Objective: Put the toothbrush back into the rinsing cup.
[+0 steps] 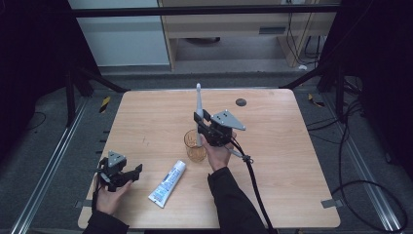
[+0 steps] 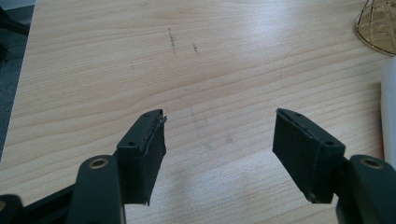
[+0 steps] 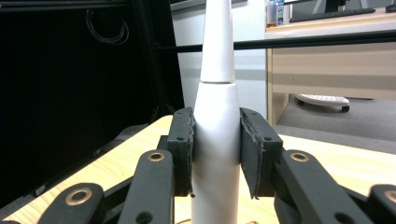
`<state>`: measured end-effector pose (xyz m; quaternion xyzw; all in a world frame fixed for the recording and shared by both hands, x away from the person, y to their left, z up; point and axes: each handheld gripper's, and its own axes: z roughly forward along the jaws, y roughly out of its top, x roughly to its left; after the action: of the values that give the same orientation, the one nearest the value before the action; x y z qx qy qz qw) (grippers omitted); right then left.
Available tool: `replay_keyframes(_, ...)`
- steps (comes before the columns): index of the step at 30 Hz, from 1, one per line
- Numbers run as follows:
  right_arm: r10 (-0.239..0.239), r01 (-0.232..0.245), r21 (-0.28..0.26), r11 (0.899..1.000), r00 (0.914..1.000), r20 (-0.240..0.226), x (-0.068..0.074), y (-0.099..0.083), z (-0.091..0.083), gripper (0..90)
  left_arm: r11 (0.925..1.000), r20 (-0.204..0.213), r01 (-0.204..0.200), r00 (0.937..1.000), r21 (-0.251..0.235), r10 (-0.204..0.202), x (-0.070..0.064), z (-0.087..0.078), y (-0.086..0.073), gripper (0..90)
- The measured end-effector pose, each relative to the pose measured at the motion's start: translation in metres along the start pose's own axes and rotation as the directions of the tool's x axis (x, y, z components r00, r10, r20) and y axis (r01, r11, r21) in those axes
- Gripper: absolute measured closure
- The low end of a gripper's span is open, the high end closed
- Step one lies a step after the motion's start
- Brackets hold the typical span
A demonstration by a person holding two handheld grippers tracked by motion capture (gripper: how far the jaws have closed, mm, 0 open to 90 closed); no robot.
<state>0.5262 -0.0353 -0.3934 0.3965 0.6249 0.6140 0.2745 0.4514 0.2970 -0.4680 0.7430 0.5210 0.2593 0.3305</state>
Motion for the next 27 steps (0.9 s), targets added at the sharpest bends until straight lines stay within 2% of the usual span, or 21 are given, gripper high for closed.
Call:
replay_keyframes(9,-0.008,0.008,0.035,0.999,1.0000,-0.004,0.002,-0.011,0.001,67.4,1.0000,0.000,-0.002,1.0000,0.000,0.002,0.000,0.000,0.000,33.6)
replay_keyframes(27,0.009,-0.009,0.101,0.995,0.9999,-0.006,-0.003,-0.033,0.001,67.3,1.0000,-0.001,-0.004,1.0000,0.001,0.004,-0.001,0.000,0.000,33.5)
